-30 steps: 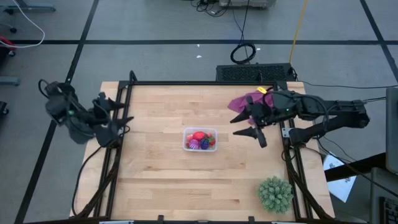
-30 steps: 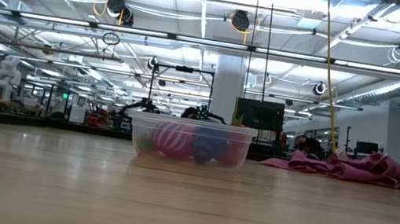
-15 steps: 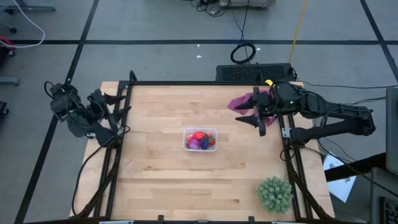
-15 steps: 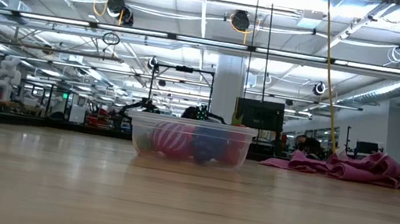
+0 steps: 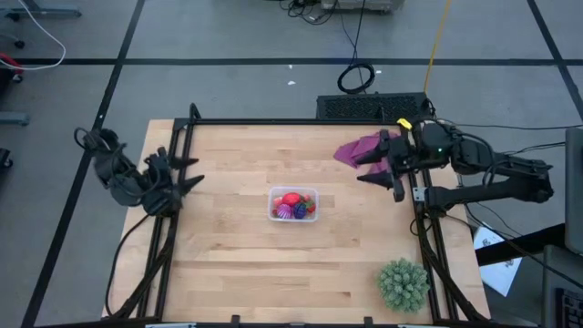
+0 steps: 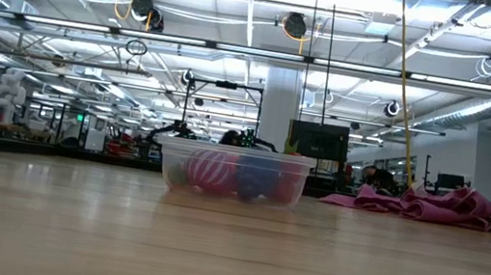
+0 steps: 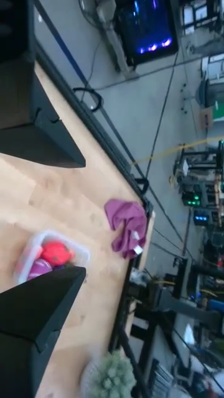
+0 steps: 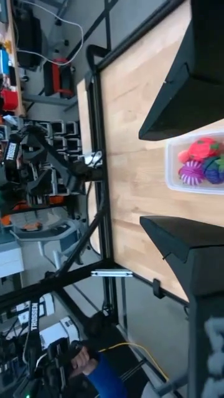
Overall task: Pick and placing Produce into tupperware
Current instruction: Return to Home Position
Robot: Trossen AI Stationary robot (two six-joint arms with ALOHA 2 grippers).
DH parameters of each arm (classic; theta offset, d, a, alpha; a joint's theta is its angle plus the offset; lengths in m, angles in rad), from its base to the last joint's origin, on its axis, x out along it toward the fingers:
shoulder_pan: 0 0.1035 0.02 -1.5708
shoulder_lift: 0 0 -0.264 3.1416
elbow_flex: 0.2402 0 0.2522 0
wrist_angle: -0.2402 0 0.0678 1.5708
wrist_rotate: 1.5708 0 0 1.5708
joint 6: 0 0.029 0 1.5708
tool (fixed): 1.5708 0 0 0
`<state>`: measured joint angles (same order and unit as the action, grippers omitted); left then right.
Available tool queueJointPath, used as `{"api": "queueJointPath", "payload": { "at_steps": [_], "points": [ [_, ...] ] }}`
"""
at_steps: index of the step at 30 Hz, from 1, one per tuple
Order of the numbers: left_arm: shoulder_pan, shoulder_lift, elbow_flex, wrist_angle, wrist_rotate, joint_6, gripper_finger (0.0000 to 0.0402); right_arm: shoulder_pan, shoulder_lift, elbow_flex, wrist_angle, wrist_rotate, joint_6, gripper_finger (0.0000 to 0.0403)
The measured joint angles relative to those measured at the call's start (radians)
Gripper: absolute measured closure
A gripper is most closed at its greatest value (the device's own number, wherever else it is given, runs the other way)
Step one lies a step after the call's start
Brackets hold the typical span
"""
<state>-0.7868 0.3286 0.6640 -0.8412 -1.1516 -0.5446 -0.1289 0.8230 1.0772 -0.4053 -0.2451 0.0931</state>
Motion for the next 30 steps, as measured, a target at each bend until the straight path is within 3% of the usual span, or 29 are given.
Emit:
{"api": "queueJointPath", "payload": {
  "at_steps": [5, 14, 18, 25, 30],
  "points": [
    [0.007, -0.018, -0.098, 0.205, 0.044, 0.092, 0.0128, 0.014, -0.025, -0.116, 0.108, -0.028, 0.005, 0.0204],
    [0.173, -0.016, -0.282, 0.591, 0.285, 0.281, 0.0128, 0.013, -0.116, -0.373, 0.331, -0.127, 0.116, 0.0204],
    [0.316, -0.016, -0.321, 0.643, 0.401, 0.305, 0.0128, 0.013, -0.176, -0.423, 0.348, -0.13, 0.131, 0.0204],
    [0.587, -0.016, -0.323, 0.7, 0.695, 0.39, 0.0128, 0.013, -0.303, -0.488, 0.389, -0.203, 0.149, 0.0204],
    [0.659, -0.008, -0.346, 0.664, 0.79, 0.352, 0.0128, 0.013, -0.358, -0.57, 0.418, -0.199, 0.178, 0.0204]
  ]
}}
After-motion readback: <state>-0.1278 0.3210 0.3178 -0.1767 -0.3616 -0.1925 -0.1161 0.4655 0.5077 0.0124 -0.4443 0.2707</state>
